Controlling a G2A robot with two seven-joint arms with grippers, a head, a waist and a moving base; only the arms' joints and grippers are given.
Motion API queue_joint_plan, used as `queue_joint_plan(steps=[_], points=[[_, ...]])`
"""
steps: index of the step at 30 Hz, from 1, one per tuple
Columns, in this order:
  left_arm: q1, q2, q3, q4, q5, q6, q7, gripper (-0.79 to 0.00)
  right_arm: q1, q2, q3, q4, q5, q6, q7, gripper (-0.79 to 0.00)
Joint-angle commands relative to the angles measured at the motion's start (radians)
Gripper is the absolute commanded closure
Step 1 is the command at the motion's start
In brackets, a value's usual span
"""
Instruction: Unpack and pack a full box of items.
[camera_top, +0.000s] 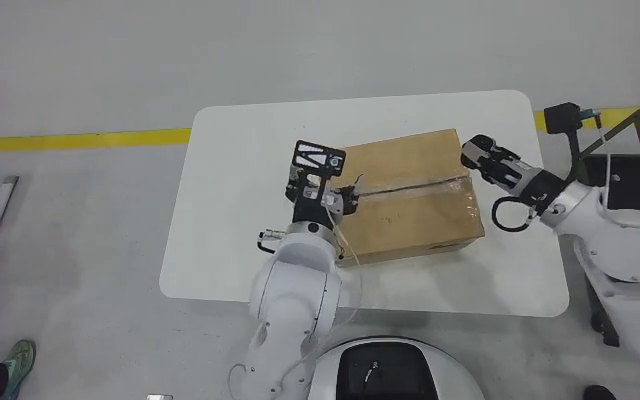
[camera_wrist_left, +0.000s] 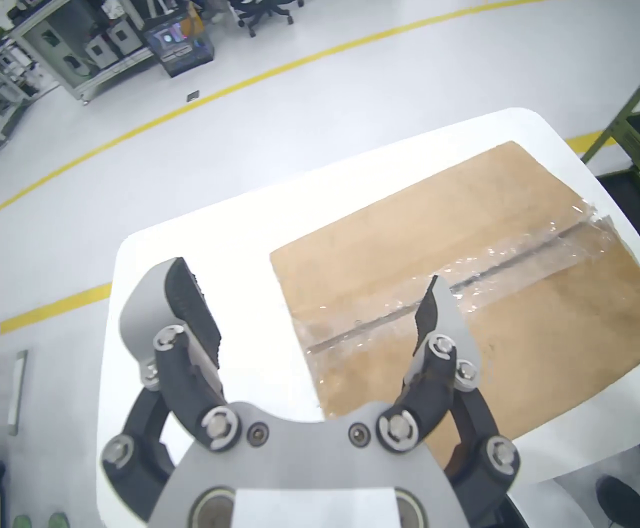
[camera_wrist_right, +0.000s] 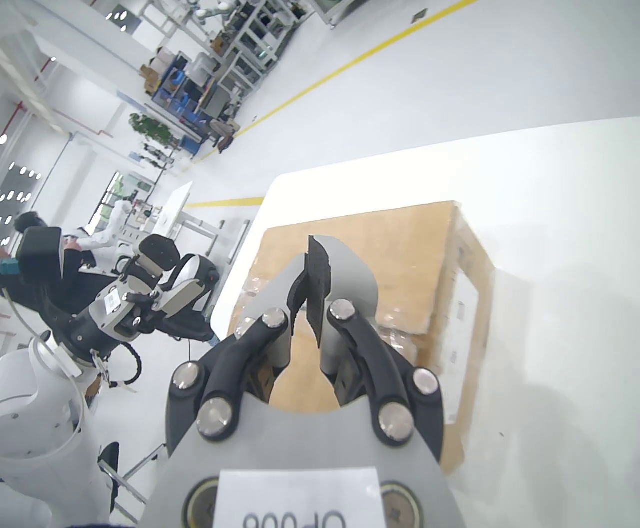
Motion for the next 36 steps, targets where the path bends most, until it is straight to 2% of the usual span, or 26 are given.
queue_joint_plan(steps=[1,4,9,13,17,24,36], points=[[0.035,0.005,-0.036,-0.048,0.015,0.006,-0.003,-0.785,0.042,-0.008,-0.072,0.024,-0.008,-0.022,-0.018,0.0],[0.092,0.011,-0.1,-0.113,0.027,0.019,-0.009,-0.785,0.14,-0.028,-0.213,0.078,-0.075,-0.07,-0.037,0.0],[0.138,0.017,-0.161,-0.155,0.024,0.031,-0.002,-0.785,0.269,-0.066,-0.405,0.148,-0.179,-0.099,-0.073,0.0],[0.152,0.02,-0.169,-0.162,0.017,0.027,0.006,-0.785,0.339,-0.098,-0.538,0.209,-0.299,-0.098,-0.105,0.0],[0.156,0.021,-0.153,-0.157,0.018,0.02,0.011,-0.785,0.361,-0.115,-0.582,0.276,-0.34,-0.079,-0.126,0.0],[0.149,0.022,-0.131,-0.132,0.014,-0.004,0.009,-0.785,0.297,-0.104,-0.527,0.288,-0.442,-0.048,-0.152,0.0],[0.119,0.025,-0.121,-0.086,-0.003,-0.03,0.007,-0.785,0.067,-0.051,-0.265,0.145,-0.502,-0.013,-0.162,0.0]])
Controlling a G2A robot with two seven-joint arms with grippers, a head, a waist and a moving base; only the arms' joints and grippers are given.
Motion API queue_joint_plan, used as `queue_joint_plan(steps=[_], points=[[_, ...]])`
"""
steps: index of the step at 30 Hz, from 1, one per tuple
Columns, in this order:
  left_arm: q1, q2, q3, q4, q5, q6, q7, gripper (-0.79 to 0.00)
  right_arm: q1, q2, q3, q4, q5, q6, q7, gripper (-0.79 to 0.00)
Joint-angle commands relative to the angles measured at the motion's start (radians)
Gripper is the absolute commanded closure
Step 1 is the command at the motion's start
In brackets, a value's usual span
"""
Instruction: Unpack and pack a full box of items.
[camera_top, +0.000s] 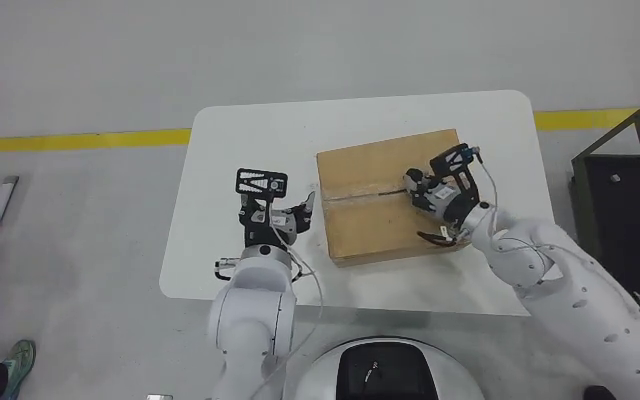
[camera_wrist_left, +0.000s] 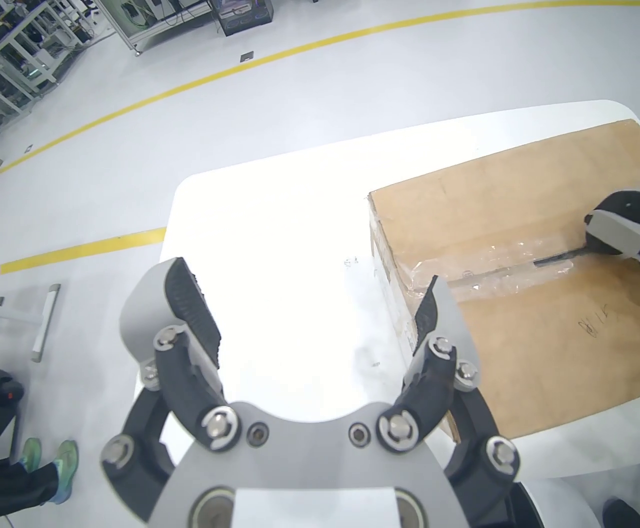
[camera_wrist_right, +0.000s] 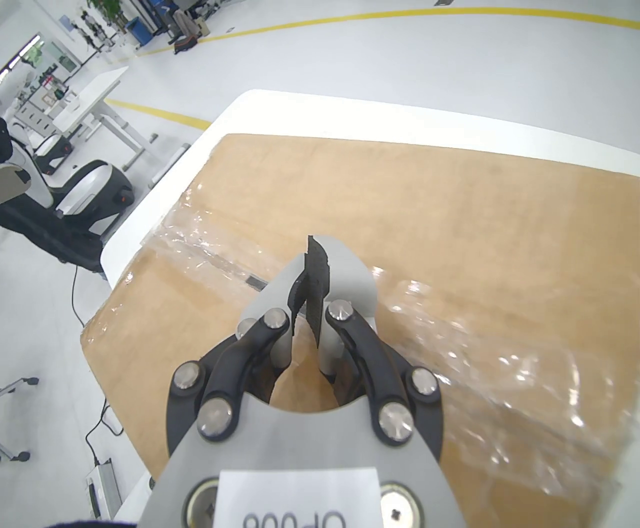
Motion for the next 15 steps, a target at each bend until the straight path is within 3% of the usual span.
queue_joint_plan(steps=[1,7,12,15], points=[[-0.005,0.0,0.004,0.007,0.0,0.0,-0.002,-0.785,-0.037,0.006,0.052,-0.022,0.003,0.01,-0.008,0.0],[-0.018,0.001,0.012,0.022,-0.003,-0.001,-0.005,-0.785,-0.154,0.025,0.224,-0.072,0.005,0.048,-0.043,0.0],[-0.03,0.002,0.012,0.024,-0.001,-0.004,-0.005,-0.785,-0.271,0.027,0.36,-0.095,0.048,0.108,-0.172,0.0],[-0.033,0.003,0.013,0.023,0.002,-0.003,-0.006,-0.785,-0.32,0.024,0.386,-0.077,0.082,0.11,-0.207,0.0]])
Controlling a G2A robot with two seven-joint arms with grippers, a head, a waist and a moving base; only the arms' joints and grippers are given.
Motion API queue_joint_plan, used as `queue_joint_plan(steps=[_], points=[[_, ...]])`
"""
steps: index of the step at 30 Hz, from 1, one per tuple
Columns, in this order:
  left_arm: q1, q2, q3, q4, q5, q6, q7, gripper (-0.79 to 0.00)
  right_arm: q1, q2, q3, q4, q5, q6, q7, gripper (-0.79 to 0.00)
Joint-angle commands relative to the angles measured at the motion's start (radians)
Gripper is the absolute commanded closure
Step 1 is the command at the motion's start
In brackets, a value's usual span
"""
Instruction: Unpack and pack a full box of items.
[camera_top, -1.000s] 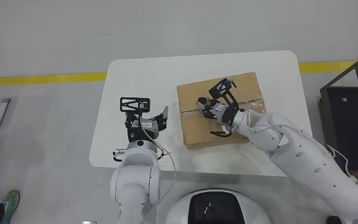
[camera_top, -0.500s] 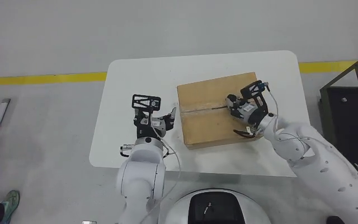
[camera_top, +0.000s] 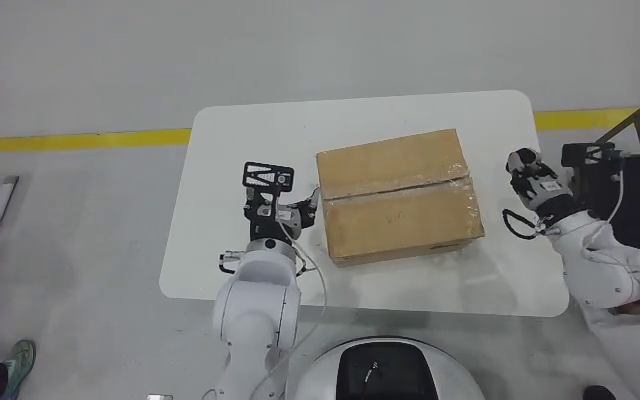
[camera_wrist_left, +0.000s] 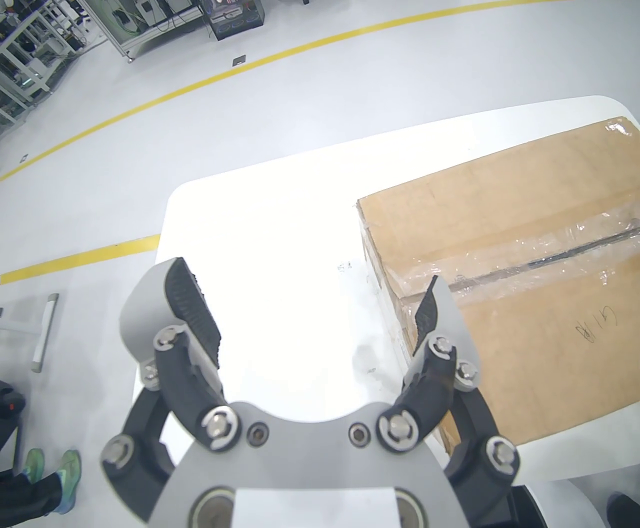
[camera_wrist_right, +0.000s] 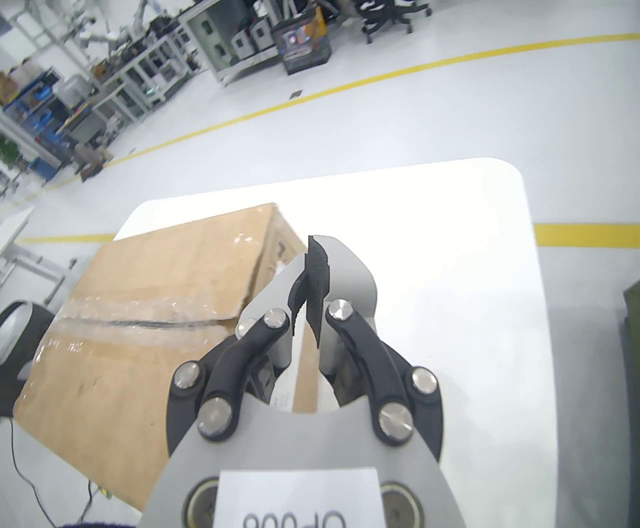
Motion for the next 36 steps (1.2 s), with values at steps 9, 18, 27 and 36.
queue_joint_plan(steps=[9,18,27,36], points=[[-0.01,0.001,0.013,-0.023,-0.015,0.002,0.03,-0.785,0.005,-0.024,-0.178,0.013,-0.035,-0.071,-0.002,0.0],[-0.002,0.005,0.024,-0.089,-0.027,-0.005,0.121,-0.785,0.02,-0.033,-0.183,-0.046,-0.082,-0.065,-0.02,0.0],[0.063,0.014,0.048,-0.176,-0.023,-0.03,0.205,-0.785,-0.112,-0.005,0.092,-0.28,-0.187,-0.152,0.073,0.0],[0.157,0.024,0.059,-0.198,0.003,-0.043,0.223,-0.785,-0.248,-0.008,0.182,-0.387,-0.226,-0.142,0.058,-0.785]])
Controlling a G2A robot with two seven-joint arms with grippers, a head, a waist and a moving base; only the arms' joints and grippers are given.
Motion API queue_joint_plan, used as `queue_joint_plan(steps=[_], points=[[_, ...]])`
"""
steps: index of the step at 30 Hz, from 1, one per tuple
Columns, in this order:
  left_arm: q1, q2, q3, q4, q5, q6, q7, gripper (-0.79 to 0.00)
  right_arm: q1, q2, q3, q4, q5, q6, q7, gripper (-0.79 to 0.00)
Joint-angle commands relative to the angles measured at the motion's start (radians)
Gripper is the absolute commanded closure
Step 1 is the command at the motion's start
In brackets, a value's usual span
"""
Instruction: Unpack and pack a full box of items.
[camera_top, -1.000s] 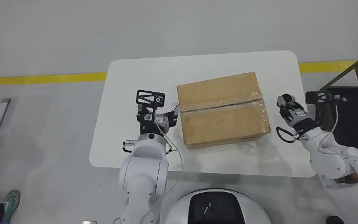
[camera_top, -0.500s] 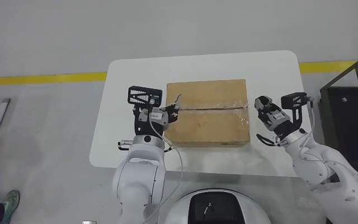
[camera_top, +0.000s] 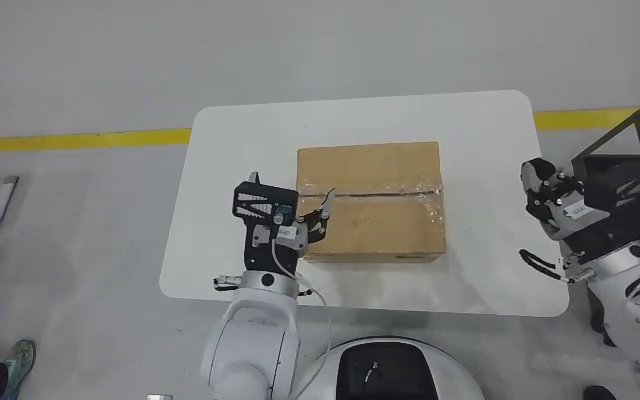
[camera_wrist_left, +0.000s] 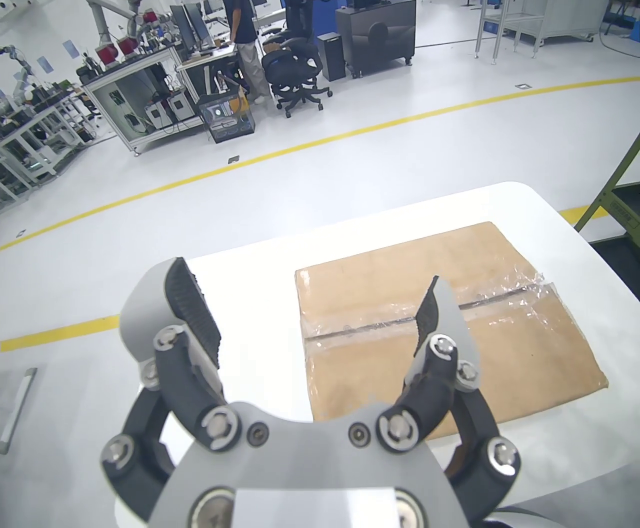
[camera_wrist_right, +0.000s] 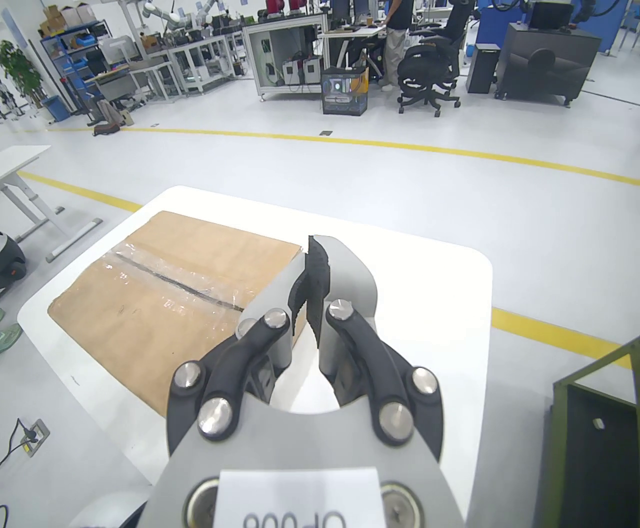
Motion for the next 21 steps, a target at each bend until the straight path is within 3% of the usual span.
queue_joint_plan(steps=[1,2,6,9,13,17,21], points=[[0.004,0.001,0.0,-0.001,0.003,-0.006,0.002,-0.785,0.0,0.0,-0.001,0.001,0.002,0.0,0.0,-0.785],[0.004,0.001,0.0,-0.001,0.002,-0.004,0.002,-0.784,-0.001,0.0,0.0,0.0,0.002,0.0,-0.001,-0.057],[0.004,0.001,0.0,-0.001,0.003,-0.006,0.003,-0.785,0.0,0.0,-0.001,0.001,0.002,0.0,0.0,-0.345],[0.004,0.001,0.0,-0.001,0.003,-0.006,0.002,-0.785,0.0,0.0,-0.001,0.001,0.002,0.0,0.0,-0.517],[0.004,0.001,0.0,-0.001,0.003,-0.006,0.002,-0.785,0.0,0.0,-0.001,0.001,0.002,0.0,0.0,-0.683],[0.004,0.001,0.0,-0.001,0.003,-0.006,0.002,-0.784,0.0,0.0,-0.001,0.001,0.002,0.0,0.0,-0.769],[0.004,0.001,0.0,-0.001,0.003,-0.006,0.002,-0.785,0.0,0.0,-0.001,0.001,0.002,0.0,0.0,-0.785]])
